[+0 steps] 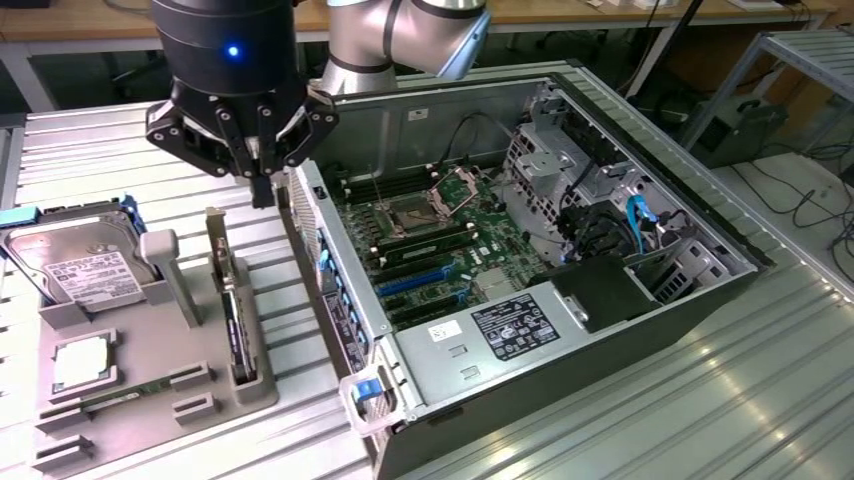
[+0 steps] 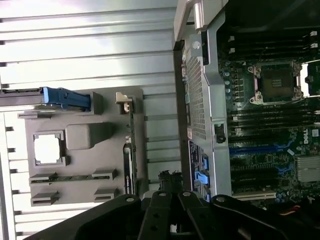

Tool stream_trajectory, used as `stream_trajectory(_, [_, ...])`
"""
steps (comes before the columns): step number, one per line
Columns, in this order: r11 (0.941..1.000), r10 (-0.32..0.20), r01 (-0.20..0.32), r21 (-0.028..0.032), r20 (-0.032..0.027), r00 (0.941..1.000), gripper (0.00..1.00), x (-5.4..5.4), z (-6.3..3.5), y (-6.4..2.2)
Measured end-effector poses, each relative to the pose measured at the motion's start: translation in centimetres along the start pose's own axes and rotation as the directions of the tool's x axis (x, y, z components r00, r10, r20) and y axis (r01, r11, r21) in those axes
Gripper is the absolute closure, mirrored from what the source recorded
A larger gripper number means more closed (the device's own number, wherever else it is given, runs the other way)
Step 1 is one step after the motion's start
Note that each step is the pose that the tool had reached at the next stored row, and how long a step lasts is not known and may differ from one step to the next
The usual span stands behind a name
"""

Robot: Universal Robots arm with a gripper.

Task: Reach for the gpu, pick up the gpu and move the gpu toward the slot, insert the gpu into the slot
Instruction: 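Reach for the gpu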

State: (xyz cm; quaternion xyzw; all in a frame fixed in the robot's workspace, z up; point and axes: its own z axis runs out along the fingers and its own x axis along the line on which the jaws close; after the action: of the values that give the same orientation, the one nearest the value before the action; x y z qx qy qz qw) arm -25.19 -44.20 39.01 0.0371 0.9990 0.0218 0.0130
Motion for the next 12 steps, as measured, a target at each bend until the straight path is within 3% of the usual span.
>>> stream_trajectory(12, [1.0000, 0.000, 0.000, -0.0002, 0.0000, 1.0000, 0.89, 1.1, 0.08, -0.47])
